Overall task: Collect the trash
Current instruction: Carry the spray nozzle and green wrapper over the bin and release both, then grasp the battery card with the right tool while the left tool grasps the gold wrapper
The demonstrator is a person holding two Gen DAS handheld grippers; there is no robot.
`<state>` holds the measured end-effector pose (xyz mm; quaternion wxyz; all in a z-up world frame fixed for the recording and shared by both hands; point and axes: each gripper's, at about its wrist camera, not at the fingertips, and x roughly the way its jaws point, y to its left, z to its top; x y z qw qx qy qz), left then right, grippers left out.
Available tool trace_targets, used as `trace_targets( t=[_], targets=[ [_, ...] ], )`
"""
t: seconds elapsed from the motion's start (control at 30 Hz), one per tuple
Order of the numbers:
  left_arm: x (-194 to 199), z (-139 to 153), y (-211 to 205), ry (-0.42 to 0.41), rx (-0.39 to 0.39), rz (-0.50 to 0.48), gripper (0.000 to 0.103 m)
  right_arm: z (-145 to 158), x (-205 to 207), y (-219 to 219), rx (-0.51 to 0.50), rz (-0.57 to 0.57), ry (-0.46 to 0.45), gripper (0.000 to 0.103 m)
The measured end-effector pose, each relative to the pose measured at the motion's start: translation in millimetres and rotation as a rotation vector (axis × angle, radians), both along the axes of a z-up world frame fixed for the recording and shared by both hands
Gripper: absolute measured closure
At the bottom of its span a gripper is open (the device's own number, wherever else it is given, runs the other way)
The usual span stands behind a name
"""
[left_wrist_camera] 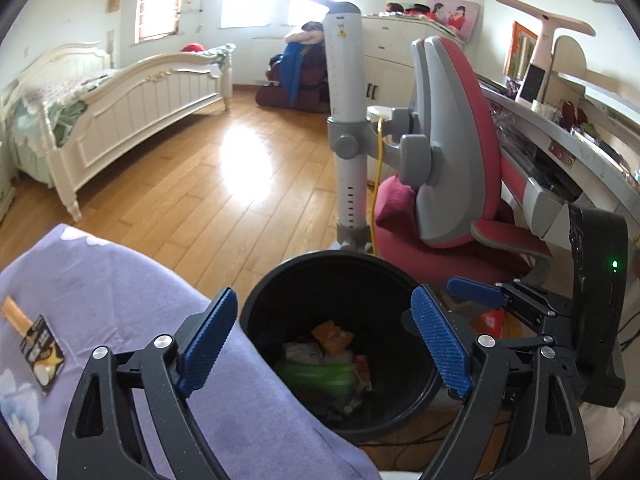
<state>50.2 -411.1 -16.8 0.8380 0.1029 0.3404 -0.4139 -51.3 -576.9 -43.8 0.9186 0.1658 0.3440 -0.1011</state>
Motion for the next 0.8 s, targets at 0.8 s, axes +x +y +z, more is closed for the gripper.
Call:
trace_targets(
  t=[0.8],
  targets=[
    [159.6,-22.3,233.3,0.198,-0.045,0.577,0.024,31.7,79.1,153.8,-0.079,0.427,0.016,0.032]
  ],
)
